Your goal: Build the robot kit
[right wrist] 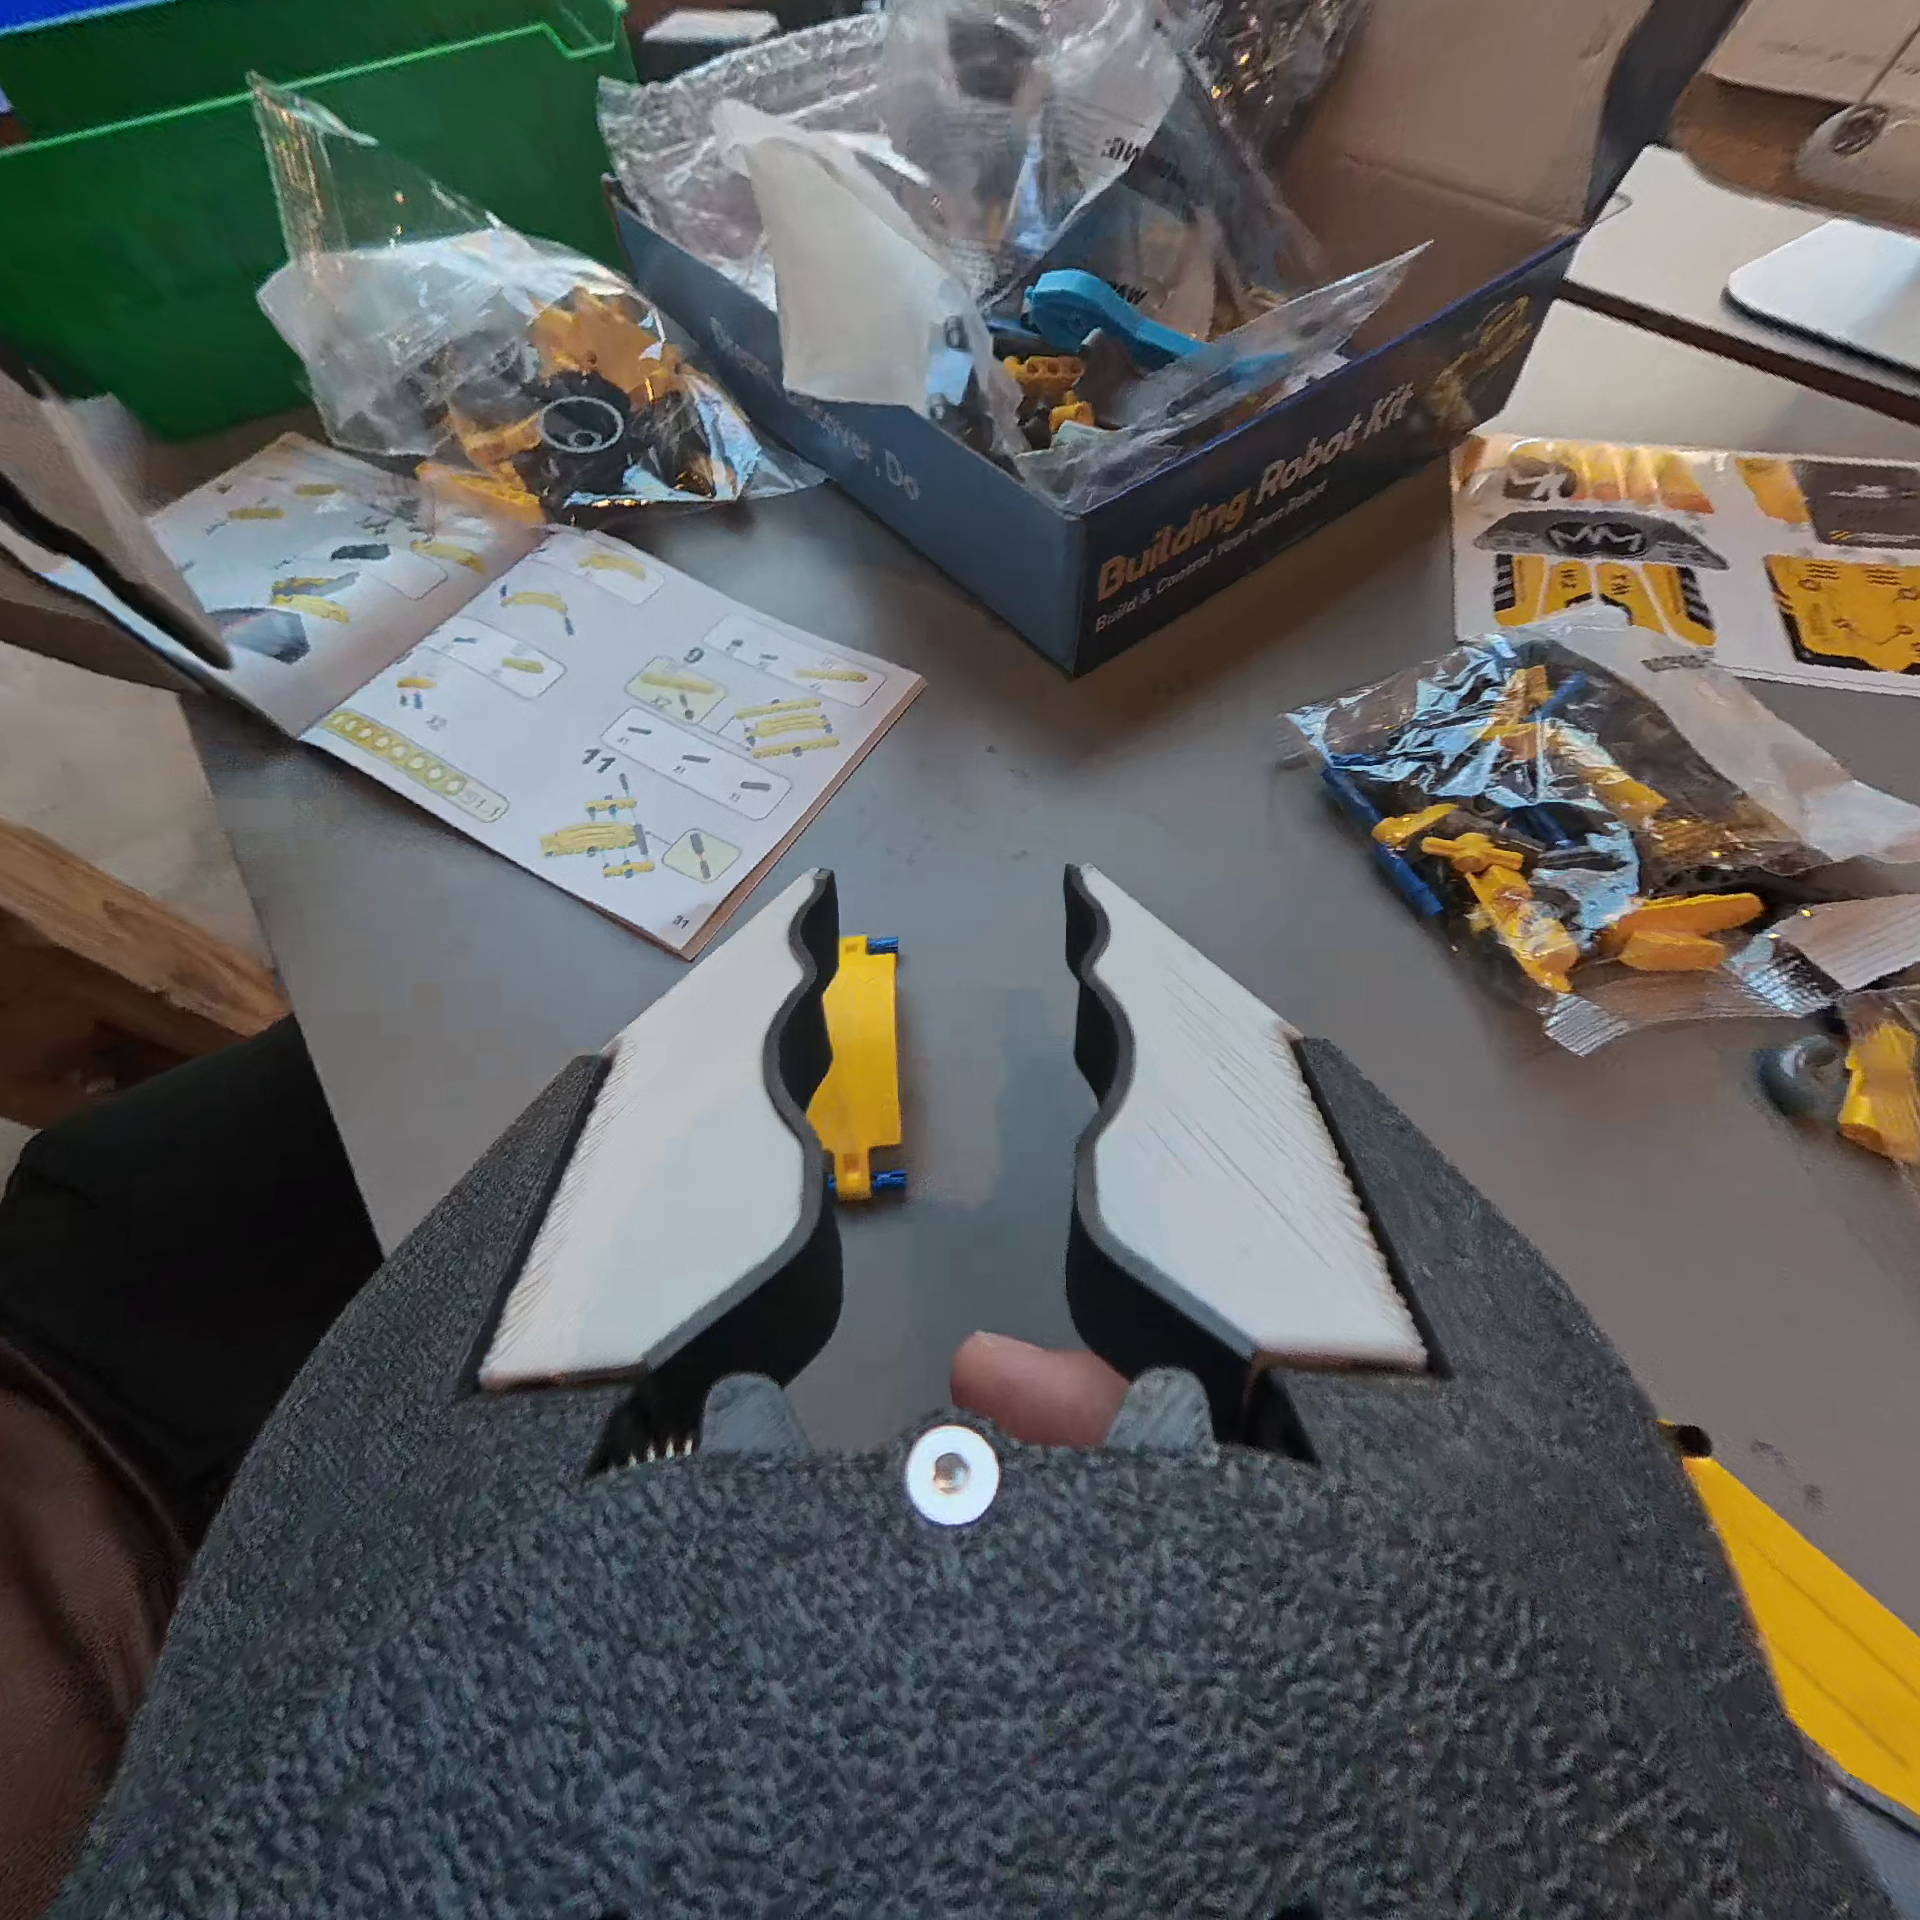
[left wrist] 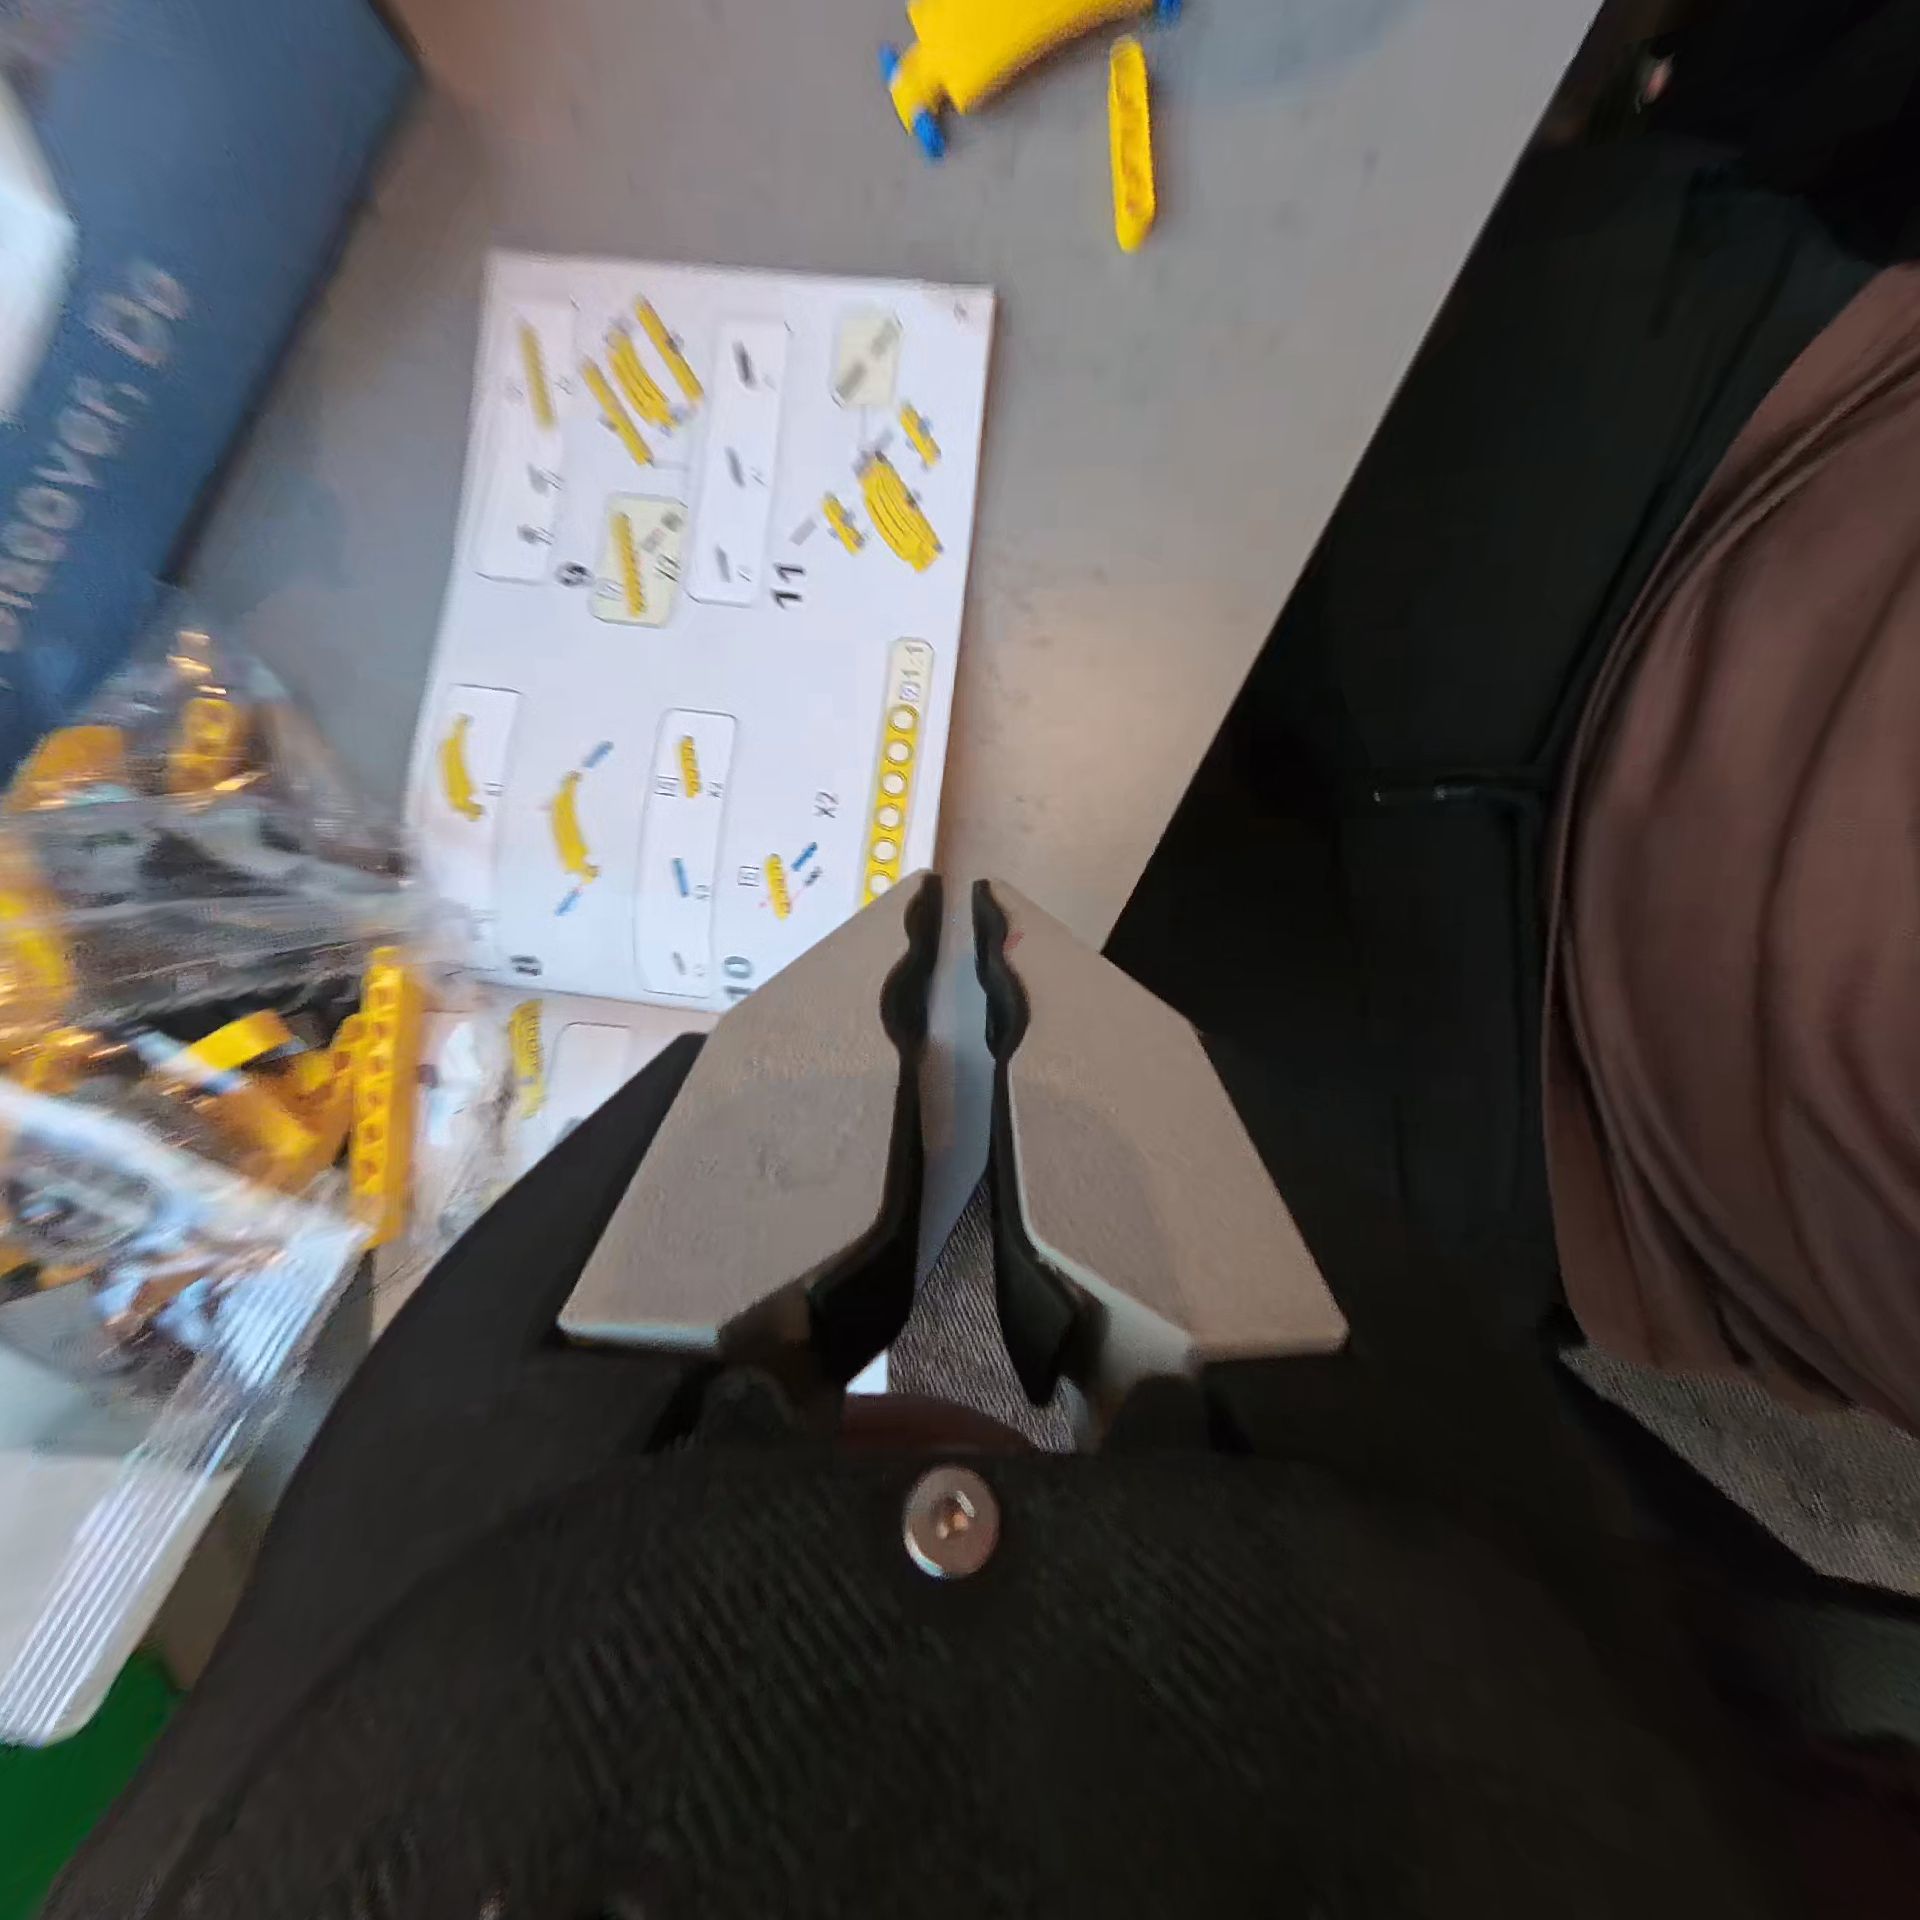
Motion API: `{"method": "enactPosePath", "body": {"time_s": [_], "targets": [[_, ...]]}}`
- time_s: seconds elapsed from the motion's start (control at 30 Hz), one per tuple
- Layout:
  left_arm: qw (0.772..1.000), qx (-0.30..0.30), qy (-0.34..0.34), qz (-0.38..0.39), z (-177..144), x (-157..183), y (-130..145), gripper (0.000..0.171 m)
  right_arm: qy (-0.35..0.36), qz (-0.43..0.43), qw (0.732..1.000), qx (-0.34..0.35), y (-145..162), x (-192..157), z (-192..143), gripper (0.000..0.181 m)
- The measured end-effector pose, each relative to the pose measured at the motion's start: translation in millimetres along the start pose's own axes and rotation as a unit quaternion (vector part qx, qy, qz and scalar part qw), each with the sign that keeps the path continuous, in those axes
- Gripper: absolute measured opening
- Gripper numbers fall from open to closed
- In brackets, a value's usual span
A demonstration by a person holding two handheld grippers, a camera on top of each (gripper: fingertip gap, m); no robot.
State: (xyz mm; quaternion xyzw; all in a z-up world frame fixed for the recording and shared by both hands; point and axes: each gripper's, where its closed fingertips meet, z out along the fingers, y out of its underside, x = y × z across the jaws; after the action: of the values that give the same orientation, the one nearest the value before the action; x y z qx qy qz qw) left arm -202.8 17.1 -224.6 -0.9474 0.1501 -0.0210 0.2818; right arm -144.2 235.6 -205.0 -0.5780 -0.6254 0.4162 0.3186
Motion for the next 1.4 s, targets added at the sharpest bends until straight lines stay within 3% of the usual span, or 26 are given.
{"method": "enactPosePath", "body": {"time_s": [0.1, 0.23, 0.33, 0.5, 1.07, 1.4], "targets": [[0.995, 0.071, -0.068, -0.030, -38.0, -24.3, -17.5, 0.013, 0.014, 0.011, 0.999, 0.041, -2.8, 5.9, 2.3, 0.043], [0.960, 0.160, -0.206, -0.105, -91.0, -77.1, -29.6, 0.021, 0.038, -0.010, 0.998, 0.056, 0.4, 11.2, 9.1, 0.043], [0.948, 0.157, -0.240, -0.135, -99.5, -96.3, -16.3, 0.028, 0.051, -0.024, 0.995, 0.079, -6.6, 11.5, 7.3, 0.041], [0.931, 0.146, -0.296, -0.155, -100.5, -119.2, -8.8, 0.040, 0.045, -0.038, 0.996, 0.062, -2.6, 7.5, 12.6, 0.041], [0.895, 0.231, -0.338, -0.177, -129.9, -131.1, -26.7, 0.040, 0.029, -0.025, 0.997, 0.061, -1.9, 6.6, 13.5, 0.039], [0.889, 0.249, -0.340, -0.178, -133.7, -133.9, -28.9, 0.032, 0.020, -0.020, 0.998, 0.053, -0.5, 5.9, 15.9, 0.039]]}}
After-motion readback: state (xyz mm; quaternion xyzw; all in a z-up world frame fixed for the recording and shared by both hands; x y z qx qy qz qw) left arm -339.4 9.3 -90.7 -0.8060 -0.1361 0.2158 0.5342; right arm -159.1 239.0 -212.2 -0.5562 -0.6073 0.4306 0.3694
